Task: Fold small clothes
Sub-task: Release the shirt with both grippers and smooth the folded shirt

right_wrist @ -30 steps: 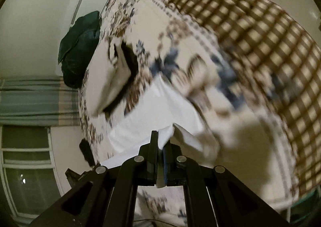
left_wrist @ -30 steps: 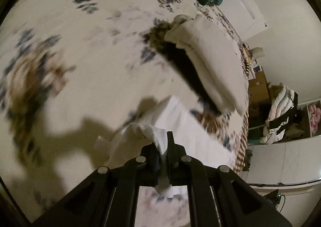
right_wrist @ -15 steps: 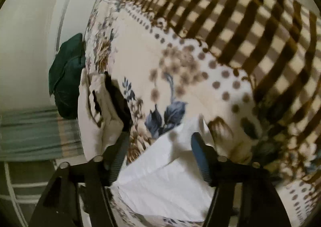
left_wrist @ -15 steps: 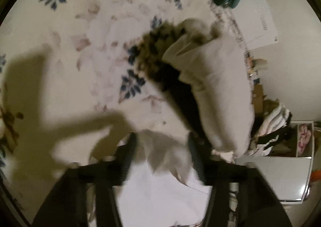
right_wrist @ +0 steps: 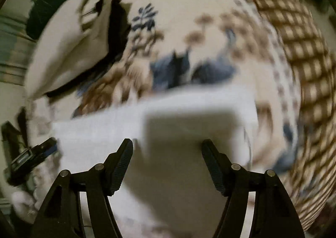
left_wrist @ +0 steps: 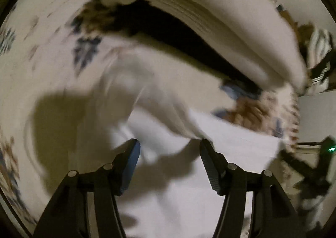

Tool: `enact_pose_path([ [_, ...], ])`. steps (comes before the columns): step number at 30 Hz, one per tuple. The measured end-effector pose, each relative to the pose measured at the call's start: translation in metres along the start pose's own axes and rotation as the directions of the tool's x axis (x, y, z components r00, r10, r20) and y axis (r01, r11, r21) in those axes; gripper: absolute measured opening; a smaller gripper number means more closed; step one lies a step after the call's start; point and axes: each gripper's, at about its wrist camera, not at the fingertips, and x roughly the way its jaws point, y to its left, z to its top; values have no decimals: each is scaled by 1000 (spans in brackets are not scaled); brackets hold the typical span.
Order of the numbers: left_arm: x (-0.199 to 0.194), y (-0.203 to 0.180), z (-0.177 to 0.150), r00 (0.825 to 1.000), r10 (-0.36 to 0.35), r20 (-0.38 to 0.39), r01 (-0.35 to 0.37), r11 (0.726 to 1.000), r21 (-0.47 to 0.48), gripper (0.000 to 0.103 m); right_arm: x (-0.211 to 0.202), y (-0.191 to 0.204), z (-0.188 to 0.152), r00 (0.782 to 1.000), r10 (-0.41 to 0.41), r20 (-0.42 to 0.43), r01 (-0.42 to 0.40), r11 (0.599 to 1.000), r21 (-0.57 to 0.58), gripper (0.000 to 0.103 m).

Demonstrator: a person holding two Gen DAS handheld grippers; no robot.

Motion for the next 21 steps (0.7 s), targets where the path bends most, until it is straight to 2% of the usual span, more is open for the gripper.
enact_pose_path([
  [3,6,4,30,999,9,35,-8,999,-44,57,10,3,31,998,-49,49,47,998,31,70],
  [6,1,17,52,998,-2,64,8,995,-101,57,9,-2,41,997,-49,67,44,997,67,70],
  [9,-12,32,48,996,-58,72,69,985,-156,57,-18,-18,23,994,35,105,-50,988,146,70],
  [11,-30,40,30,990,-100,97,116,978,-176,57,-39,-27,0,989,59,134,-82,981,173,70],
  [14,-57,52,-14,987,-107,118,129,972,-197,57,-69,-52,-53,983,89,162,-128,960,248,70],
  [16,-65,63,-52,988,-113,107,136,958,-252,57,-79,-67,-92,981,115,155,-163,925,344,70],
  [18,-66,75,-89,987,-131,92,154,934,-324,57,-75,-84,-124,973,172,151,-221,875,431,70],
  [20,-58,87,-118,980,-177,88,198,895,-401,57,-58,-97,-152,951,265,159,-309,812,496,70],
  [21,-53,89,-128,977,-193,95,215,876,-432,57,-49,-100,-158,944,289,162,-331,795,508,70],
])
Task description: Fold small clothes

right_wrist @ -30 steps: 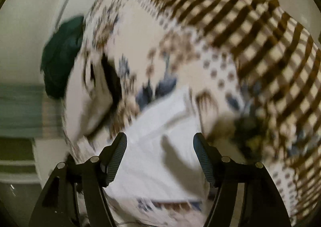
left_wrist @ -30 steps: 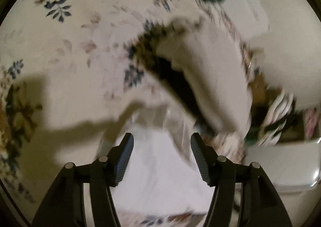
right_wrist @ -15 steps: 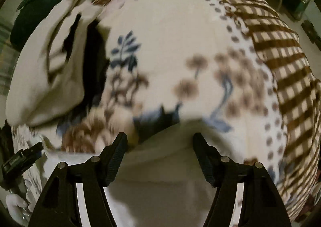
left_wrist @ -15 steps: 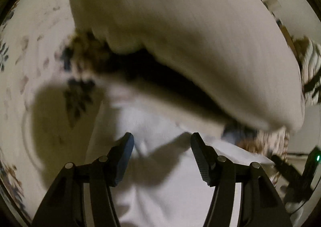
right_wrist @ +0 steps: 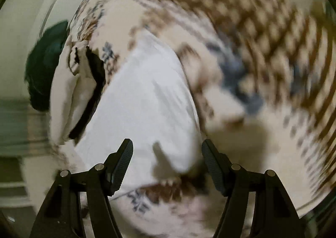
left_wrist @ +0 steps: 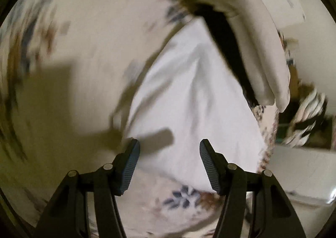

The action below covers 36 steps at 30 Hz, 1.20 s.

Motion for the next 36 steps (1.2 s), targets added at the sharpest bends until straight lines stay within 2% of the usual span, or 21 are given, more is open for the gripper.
enact_pose_path([
  [2,17,16,-13,997,-80,-20,78,993,-94,57,18,-16,-3,995,95,-20,-94,994,58,70],
  [5,39,23,-21,991,-135,6,134,977,-169,57,47,-33,-2,986,163,-26,-159,982,106,73],
  [7,49,24,-21,990,-138,31,141,972,-187,57,58,-40,4,979,202,-19,-197,969,150,74],
  [10,52,27,-23,988,-142,51,151,956,-253,57,54,-47,3,972,235,-21,-226,952,204,74],
  [11,45,28,-27,988,-146,48,154,954,-258,57,48,-50,-2,971,238,-25,-227,949,221,74],
  [14,26,24,-43,993,-107,49,115,973,-200,57,34,-54,-15,976,215,-40,-203,957,207,74],
  [16,21,31,-53,990,-130,55,139,970,-198,60,34,-58,-25,970,237,-54,-223,956,193,74],
  [18,30,39,-56,980,-182,73,195,950,-245,61,44,-59,-25,960,279,-38,-266,944,195,75],
  [19,40,41,-53,967,-237,98,255,926,-278,62,52,-55,-22,955,295,-31,-285,941,183,75],
  [21,68,28,-41,952,-276,135,304,907,-292,63,64,-48,-12,955,298,-4,-294,944,150,75],
  [23,80,24,-33,941,-291,173,330,898,-289,63,73,-42,-4,948,317,21,-316,937,148,76],
  [26,88,20,-28,938,-272,217,332,886,-323,63,80,-31,2,934,351,64,-356,923,148,74],
  [28,85,17,-30,936,-262,236,329,888,-321,63,80,-27,2,926,369,77,-377,916,135,51],
  [32,65,38,-56,922,-295,253,365,880,-305,63,78,-38,-2,925,372,78,-380,911,162,50],
  [36,46,48,-84,931,-296,213,344,905,-249,65,77,-48,-7,923,384,23,-383,911,155,55],
])
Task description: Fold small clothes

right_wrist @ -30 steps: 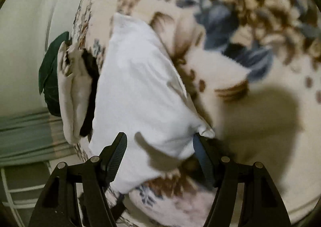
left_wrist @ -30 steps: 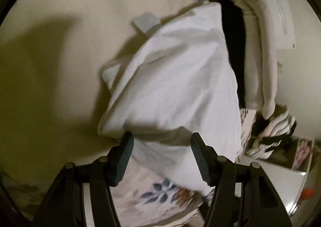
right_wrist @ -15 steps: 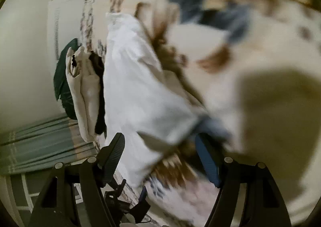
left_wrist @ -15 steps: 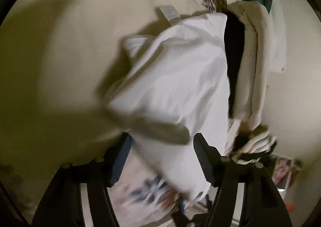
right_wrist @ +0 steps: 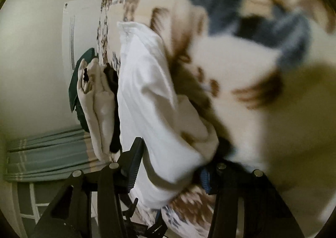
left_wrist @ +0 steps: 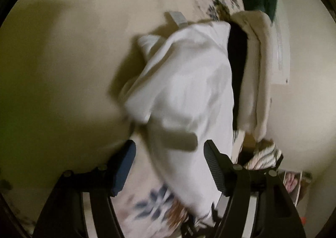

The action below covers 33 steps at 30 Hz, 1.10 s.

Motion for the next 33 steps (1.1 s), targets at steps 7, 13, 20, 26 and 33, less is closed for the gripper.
enact_pose_path([
  [7,37,-1,3,998,-69,2,69,998,12,66,11,7,2,999,0,-40,-2,999,-45,66],
  [13,35,-19,30,995,-59,86,60,998,-9,67,14,15,9,999,-18,-29,16,998,-61,65],
  [20,-33,-12,69,956,86,279,-102,994,43,67,0,20,14,998,-69,4,70,994,-84,62],
  [26,-42,4,31,980,109,164,-119,992,51,68,0,22,9,995,-97,-19,94,988,-120,68],
  [33,21,-3,-4,996,7,90,-7,1000,-5,68,8,21,16,996,-89,-24,85,990,-116,76],
])
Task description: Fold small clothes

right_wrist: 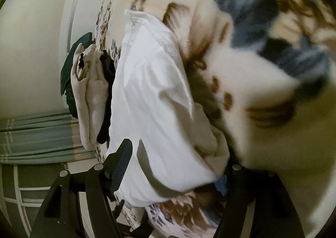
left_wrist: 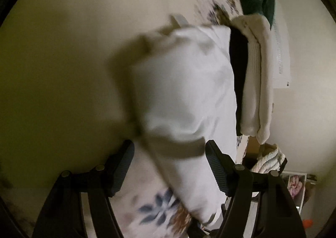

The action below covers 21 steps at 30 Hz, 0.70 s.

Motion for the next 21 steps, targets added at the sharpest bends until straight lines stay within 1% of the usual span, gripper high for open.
enact_pose_path([
  [4,17,-11,19,999,-17,49,19,999,-40,70,4,-1,4,1000,7,-5,-7,1000,8,76],
  [6,21,-17,23,998,4,68,-1,999,-49,71,1,-2,3,999,26,23,-26,999,19,74],
  [7,22,-21,23,997,17,79,-13,999,-49,70,-1,-3,2,999,29,33,-30,999,25,70],
  [8,22,-26,21,995,27,98,-23,999,-38,70,-1,-3,1,998,37,49,-39,998,41,69],
  [10,23,-31,18,992,31,119,-29,999,-14,70,-2,-4,0,996,53,70,-57,996,62,69],
  [12,27,-37,17,989,48,141,-49,999,4,70,3,-4,1,995,47,86,-53,996,76,69],
  [13,26,-35,16,987,59,147,-61,998,9,65,6,-3,2,995,45,93,-52,995,82,69],
  [14,27,-36,16,986,76,149,-79,997,11,63,9,-2,2,994,37,99,-46,995,86,68],
  [15,26,-36,16,985,78,155,-82,997,15,54,11,0,3,995,27,99,-35,996,86,59],
  [16,23,-37,14,983,83,161,-89,996,30,35,12,2,4,995,17,95,-25,996,82,45],
  [18,15,-35,14,983,92,161,-104,992,69,17,11,7,5,996,15,89,-20,998,65,31],
  [19,10,-38,13,983,79,163,-95,991,93,13,9,9,5,996,11,88,-16,998,58,29],
  [21,4,-46,9,982,77,170,-101,985,137,12,8,13,3,997,1,82,-5,999,45,29],
])
